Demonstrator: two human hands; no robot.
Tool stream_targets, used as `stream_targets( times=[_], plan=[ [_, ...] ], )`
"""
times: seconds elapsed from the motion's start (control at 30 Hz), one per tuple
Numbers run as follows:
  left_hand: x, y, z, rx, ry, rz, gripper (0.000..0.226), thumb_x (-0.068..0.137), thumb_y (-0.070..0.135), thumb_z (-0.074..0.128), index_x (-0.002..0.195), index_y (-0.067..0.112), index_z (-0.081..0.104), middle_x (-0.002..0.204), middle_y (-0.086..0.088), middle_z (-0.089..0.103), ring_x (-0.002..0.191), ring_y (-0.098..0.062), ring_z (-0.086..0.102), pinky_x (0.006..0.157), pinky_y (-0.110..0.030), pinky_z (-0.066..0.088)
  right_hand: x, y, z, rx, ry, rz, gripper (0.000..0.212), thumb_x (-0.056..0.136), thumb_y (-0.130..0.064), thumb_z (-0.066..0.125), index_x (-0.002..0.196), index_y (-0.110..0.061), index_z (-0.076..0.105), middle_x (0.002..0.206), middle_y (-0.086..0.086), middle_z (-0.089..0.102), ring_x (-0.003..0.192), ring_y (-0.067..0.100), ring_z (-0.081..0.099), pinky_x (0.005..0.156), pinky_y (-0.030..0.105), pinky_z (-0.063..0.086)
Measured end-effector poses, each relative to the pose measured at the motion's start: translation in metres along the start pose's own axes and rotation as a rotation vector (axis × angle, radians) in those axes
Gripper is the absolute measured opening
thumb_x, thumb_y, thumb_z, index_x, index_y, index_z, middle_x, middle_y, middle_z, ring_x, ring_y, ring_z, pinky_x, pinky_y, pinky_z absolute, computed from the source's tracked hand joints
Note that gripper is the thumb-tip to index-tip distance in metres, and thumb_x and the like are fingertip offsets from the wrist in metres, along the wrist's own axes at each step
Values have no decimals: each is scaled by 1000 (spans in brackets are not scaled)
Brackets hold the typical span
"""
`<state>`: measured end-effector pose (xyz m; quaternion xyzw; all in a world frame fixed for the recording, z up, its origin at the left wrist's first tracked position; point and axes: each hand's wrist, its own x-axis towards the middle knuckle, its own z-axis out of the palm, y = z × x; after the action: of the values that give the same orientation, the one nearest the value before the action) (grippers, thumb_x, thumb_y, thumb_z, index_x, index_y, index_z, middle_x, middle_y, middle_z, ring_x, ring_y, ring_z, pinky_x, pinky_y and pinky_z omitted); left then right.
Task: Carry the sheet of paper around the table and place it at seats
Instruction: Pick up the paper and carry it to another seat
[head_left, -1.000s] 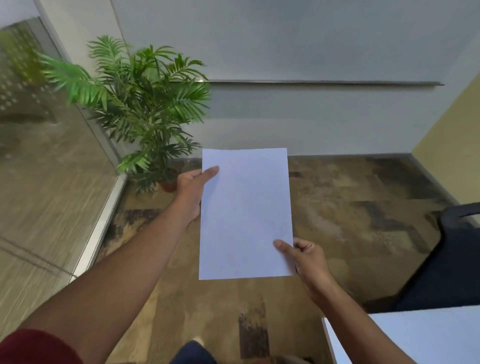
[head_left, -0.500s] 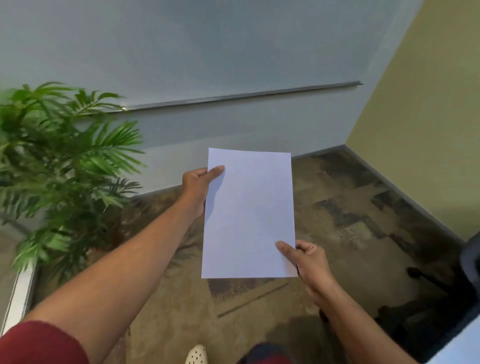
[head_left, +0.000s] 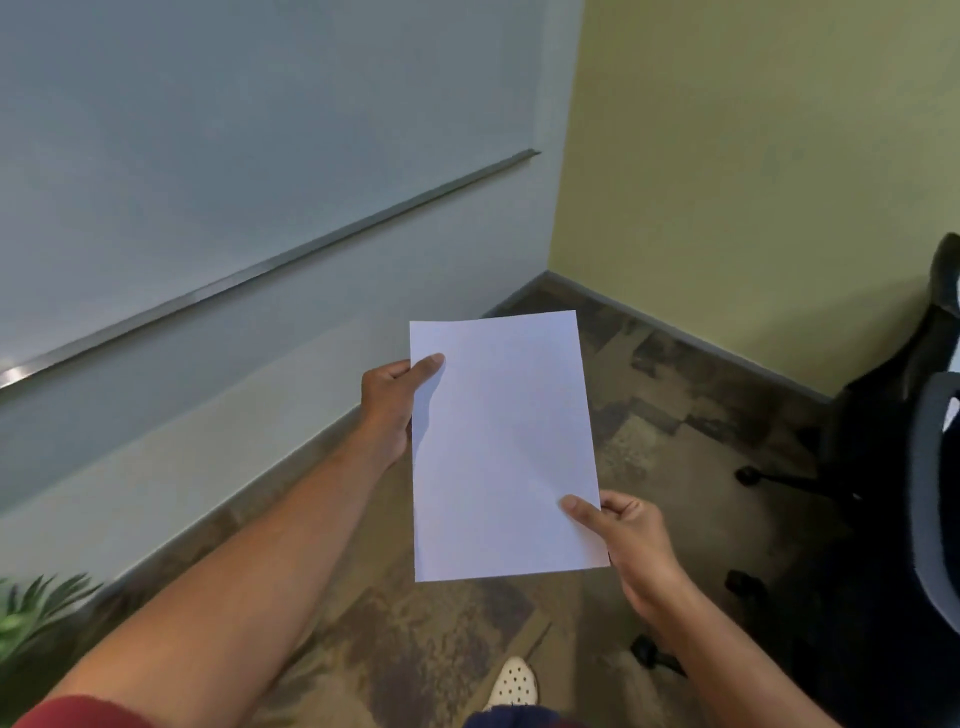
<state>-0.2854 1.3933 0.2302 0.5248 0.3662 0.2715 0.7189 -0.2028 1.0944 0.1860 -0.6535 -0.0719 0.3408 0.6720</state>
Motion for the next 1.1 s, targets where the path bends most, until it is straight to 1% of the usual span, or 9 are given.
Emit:
stream_targets(
  times=[0.07,0.13,0.3,0.5,0.67,0.77,0.83,0.97,1.1],
  plan=[
    [39,4,30,20,-44,-2,32,87,19,91,61,15,73,83,-13,77,80,-27,71,82,-42,61,34,-11,-8,20,58,1,23,86,-12,85,100,6,81,102,24,82,93,43,80,87,50,64],
    [71,13,65,12,-77,-4,19,87,19,91,79,6,80,100,-21,82,87,-31,76,90,-48,62,64,-25,-18,47,96,4,28,81,-16,87,97,6,81,103,28,81,87,38,78,87,50,63],
    [156,34,161,48,-174,-30,19,90,16,87,98,0,81,100,-17,83,82,-28,80,78,-39,65,138,-74,-53,75,231,-17,20,89,-12,85,99,5,81,100,26,82,100,55,75,95,67,60],
    [234,38,258,52,-343,-49,11,94,15,83,97,4,81,92,-11,84,75,-24,80,71,-37,67,202,-111,-85,116,364,-39,19,89,-12,84,97,5,81,100,24,83,85,39,79,77,45,66],
    [311,13,327,48,-446,-107,31,89,21,89,108,-2,81,108,-21,82,98,-39,80,97,-58,63,256,-122,-111,165,463,-29,21,91,-11,82,101,7,79,100,22,83,89,41,80,75,44,68],
    [363,8,381,75,-561,-139,38,87,25,90,109,-3,81,113,-25,80,113,-50,75,102,-67,58,301,-141,-120,184,554,-23,19,92,-10,80,103,5,80,101,20,83,91,39,82,76,43,69],
    [383,10,409,78,-590,-147,33,89,21,89,106,-5,80,111,-27,80,105,-48,77,100,-65,60,320,-149,-123,220,618,-26,17,93,-8,79,102,7,79,100,21,83,90,38,82,77,44,69],
    [449,28,494,105,-696,-169,27,89,17,88,100,-6,80,107,-24,82,88,-32,78,92,-54,63,381,-190,-133,222,754,-61,18,93,-10,80,99,7,80,100,24,82,102,52,75,94,65,61],
    [477,31,549,126,-775,-184,15,91,16,87,93,2,82,97,-17,83,79,-28,78,84,-46,64,411,-209,-152,239,805,-68,18,93,-15,81,100,2,82,101,20,83,98,47,79,93,64,63]
  ],
)
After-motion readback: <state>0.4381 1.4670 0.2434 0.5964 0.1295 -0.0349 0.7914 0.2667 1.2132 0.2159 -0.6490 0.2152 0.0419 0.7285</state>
